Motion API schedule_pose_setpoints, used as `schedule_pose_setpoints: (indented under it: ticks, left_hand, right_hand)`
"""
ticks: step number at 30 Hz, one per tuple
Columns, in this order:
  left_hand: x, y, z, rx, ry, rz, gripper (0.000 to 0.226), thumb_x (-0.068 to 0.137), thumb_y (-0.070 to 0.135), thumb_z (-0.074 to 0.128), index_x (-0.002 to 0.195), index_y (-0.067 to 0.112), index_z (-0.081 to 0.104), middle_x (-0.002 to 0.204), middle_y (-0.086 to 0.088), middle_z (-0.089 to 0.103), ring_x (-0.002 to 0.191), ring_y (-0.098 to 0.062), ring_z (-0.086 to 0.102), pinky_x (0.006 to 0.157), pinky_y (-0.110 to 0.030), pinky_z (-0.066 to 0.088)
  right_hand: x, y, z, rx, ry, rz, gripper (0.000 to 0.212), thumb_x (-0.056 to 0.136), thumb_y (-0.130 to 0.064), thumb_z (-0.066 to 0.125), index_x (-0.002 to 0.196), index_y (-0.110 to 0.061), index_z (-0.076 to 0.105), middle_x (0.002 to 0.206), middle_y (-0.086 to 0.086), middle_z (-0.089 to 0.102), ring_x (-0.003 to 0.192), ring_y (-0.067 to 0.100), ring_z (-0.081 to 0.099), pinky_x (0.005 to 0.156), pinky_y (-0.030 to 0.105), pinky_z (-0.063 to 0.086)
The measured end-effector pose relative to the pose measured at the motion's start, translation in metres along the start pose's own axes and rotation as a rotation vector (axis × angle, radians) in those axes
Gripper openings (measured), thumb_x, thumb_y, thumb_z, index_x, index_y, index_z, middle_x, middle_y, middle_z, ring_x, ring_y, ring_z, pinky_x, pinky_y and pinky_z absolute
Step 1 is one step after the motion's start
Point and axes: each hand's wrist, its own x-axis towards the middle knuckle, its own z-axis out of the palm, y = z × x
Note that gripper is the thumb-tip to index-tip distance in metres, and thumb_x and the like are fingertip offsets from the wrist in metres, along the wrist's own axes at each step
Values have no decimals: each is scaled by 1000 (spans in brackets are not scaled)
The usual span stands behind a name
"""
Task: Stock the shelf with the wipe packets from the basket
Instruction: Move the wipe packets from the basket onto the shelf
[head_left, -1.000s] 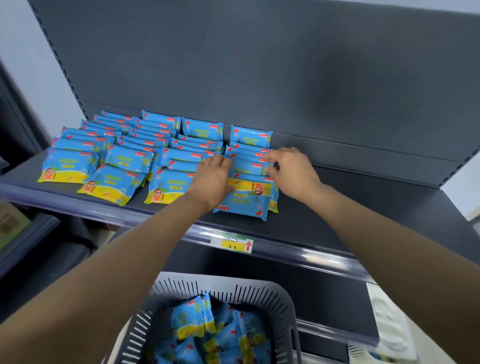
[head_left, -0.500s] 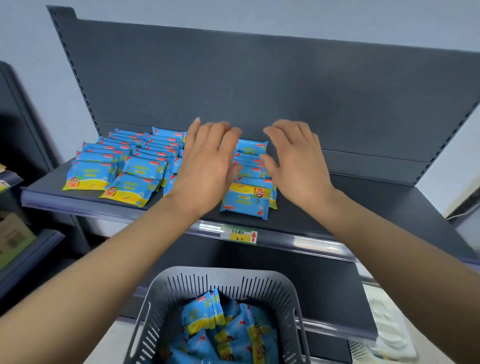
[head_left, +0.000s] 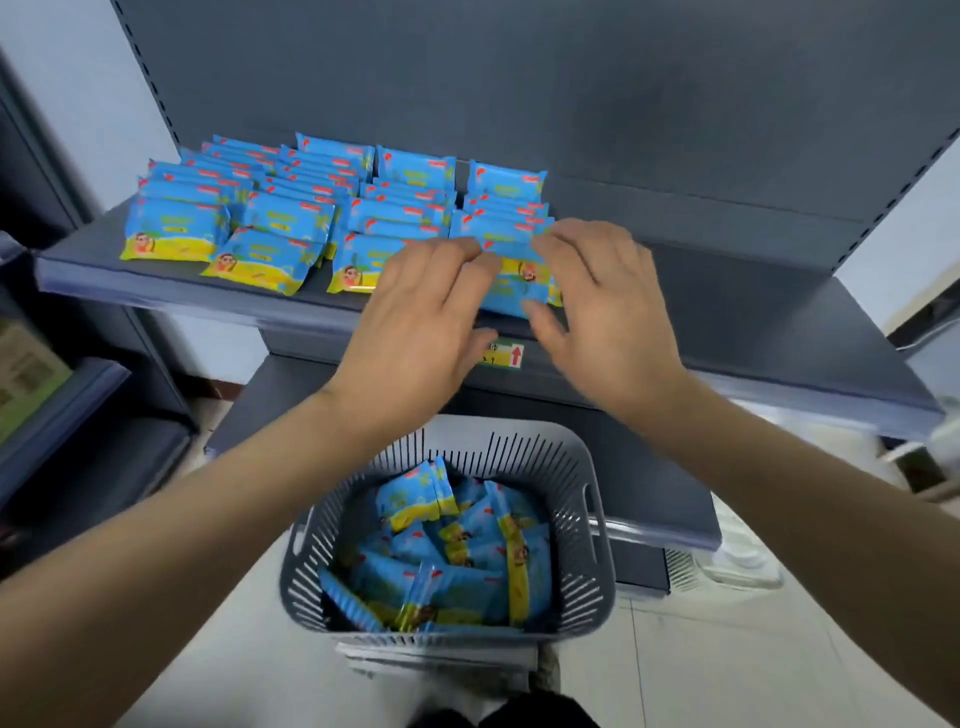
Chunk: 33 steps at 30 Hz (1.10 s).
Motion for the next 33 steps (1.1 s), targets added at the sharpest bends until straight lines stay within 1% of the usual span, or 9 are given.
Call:
schedule_pose_setpoints:
  ticks: [5,10,14,18,22,25,27,29,33]
  left_hand:
    - [-61,-6,50,-49,-310,-44,55,66,13,79,113,-5,57,110,-23,59,98,-41,58,85,-45,45]
    - [-123,-20,99,-188,-743,-106,56,81,26,68,129,9,46,127,-11,48,118,-29,44,98,-36,30]
    - [-158,-16,127,-291,-962,-181,57,81,28,69,130,10,45,128,-9,47,117,-27,45,98,-36,35]
    - [-180,-4,153,-368,-1156,-293,57,78,29,72,126,13,47,126,-6,50,110,-25,49,91,-36,43]
    - [-194,4,179,-321,-1336,-286,70,74,35,75,132,14,43,128,-9,51,115,-29,49,92,-38,44]
    - [-201,8,191,-319,-1419,-315,68,73,34,77,129,12,46,121,-12,58,110,-31,54,88,-39,47]
    - [-203,8,195,-314,-1436,-302,47,76,29,74,116,9,57,112,-12,63,101,-29,59,80,-37,49]
    - [-201,6,197,-341,-1436,-338,31,79,24,72,104,8,63,104,-10,65,91,-27,60,72,-34,47]
    - [-191,-6,192,-416,-1344,-447,12,82,17,67,89,10,60,93,-7,59,79,-23,53,65,-31,40]
  right_hand:
    - [-61,-13,58,48,-278,24,44,72,-16,72,111,1,61,112,19,62,105,37,59,85,44,47]
    - [-126,-16,122,99,-727,7,46,87,-24,57,130,-10,48,132,10,49,123,30,42,100,40,32]
    - [-165,-15,158,134,-987,-11,46,88,-26,57,130,-10,46,130,12,49,121,30,40,99,40,36]
    - [-186,-6,182,102,-1165,136,47,88,-26,54,131,-11,43,130,14,46,121,32,38,95,41,38]
    - [-196,8,196,91,-1274,251,56,87,-24,55,138,-13,37,131,17,44,121,37,38,97,43,38]
    - [-200,14,209,130,-1313,321,57,86,-21,57,138,-12,36,132,18,44,121,39,39,97,41,38]
    - [-201,17,220,165,-1322,370,52,87,-26,56,134,-11,39,132,18,46,121,37,42,97,38,37]
    - [-204,20,230,189,-1351,418,56,89,-27,54,139,-15,33,137,19,43,124,37,41,100,38,37]
    - [-202,26,249,180,-1452,417,90,84,6,49,149,-32,0,156,9,11,138,40,22,107,42,36]
